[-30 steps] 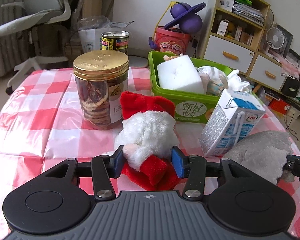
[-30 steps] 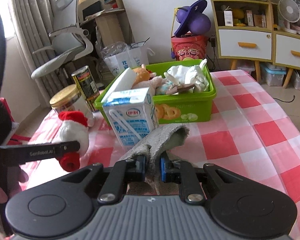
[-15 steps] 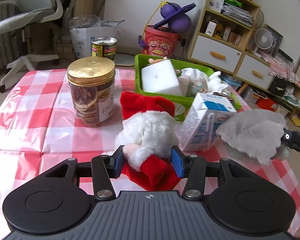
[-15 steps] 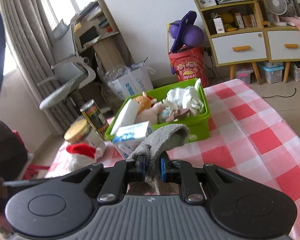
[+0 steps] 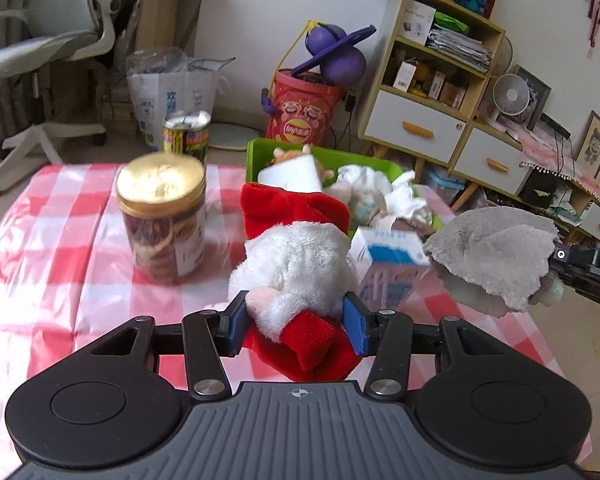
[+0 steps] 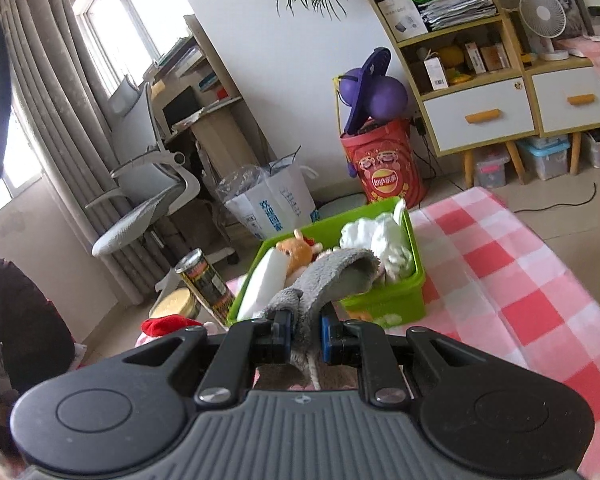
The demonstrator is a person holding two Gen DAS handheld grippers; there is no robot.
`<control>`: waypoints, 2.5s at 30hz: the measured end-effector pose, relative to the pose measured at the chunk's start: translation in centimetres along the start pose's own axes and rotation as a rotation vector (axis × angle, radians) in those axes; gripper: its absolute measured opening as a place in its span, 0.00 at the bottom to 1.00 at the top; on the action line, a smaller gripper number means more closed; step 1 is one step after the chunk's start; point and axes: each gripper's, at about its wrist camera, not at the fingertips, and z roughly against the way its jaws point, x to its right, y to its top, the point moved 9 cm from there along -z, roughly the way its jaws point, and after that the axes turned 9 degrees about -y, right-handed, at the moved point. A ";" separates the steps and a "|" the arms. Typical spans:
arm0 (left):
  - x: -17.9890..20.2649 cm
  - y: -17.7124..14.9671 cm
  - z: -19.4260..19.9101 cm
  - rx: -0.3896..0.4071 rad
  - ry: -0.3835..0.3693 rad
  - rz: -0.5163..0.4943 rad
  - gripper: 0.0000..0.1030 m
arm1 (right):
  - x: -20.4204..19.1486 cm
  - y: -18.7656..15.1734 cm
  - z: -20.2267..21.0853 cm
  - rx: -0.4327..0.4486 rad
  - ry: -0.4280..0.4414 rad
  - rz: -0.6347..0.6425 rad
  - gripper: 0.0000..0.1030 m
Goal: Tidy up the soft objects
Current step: 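Carry the Santa plush and grey cloth over the green bin, then open both grippers into the bin and lift them away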
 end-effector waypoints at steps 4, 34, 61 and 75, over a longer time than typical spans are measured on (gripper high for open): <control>0.9 2.1 -0.6 0.009 -0.011 -0.027 0.48 | 0.2 1.9 -0.8 0.022 0.001 0.003 0.14; 3.3 7.1 -17.1 -0.258 -0.143 -0.041 0.48 | 2.0 4.4 -18.4 -0.150 0.012 0.089 0.14; 5.8 9.0 -10.7 -0.106 -0.132 -0.111 0.86 | 5.5 5.6 -11.8 -0.184 -0.087 0.000 0.59; 3.9 3.7 -1.1 -0.065 -0.010 -0.057 0.95 | 1.5 2.9 -1.3 -0.153 -0.144 0.133 0.73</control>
